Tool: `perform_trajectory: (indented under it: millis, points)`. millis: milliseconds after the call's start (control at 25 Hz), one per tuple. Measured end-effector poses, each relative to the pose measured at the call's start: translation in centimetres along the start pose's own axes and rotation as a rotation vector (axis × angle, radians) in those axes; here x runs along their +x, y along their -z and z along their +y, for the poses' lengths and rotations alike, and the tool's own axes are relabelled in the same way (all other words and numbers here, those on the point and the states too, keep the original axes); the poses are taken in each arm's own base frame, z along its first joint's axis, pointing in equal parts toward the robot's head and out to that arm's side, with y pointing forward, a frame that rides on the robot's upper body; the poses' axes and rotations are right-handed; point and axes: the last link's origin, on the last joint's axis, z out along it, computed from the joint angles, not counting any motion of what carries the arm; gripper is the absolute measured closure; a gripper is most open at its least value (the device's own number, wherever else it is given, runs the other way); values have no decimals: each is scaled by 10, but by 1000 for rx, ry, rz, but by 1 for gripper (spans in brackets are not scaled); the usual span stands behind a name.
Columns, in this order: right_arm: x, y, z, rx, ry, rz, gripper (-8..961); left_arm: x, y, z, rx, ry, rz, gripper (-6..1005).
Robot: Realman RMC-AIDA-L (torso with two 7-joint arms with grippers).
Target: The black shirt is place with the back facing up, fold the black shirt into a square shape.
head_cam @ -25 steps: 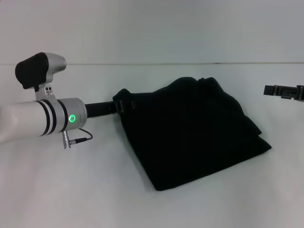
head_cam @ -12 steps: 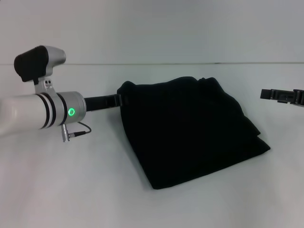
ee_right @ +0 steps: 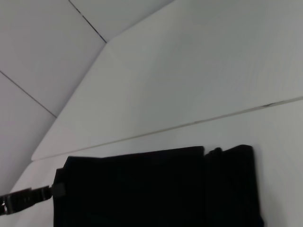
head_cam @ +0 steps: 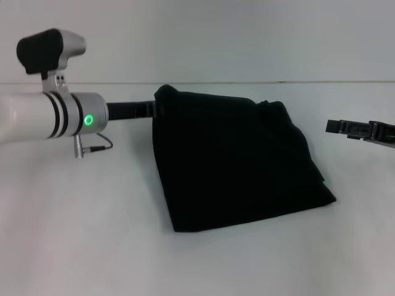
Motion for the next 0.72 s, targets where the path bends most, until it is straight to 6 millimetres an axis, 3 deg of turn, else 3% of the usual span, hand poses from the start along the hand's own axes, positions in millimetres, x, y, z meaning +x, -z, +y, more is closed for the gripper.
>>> perform_trajectory:
  millis: [400, 720]
  points:
    - [7, -8, 6, -22, -25, -8, 71, 29, -5, 15, -13, -83, 14, 925]
    - [9, -7, 5, -24, -24, -16, 72, 34, -8, 20, -11, -102, 15, 889]
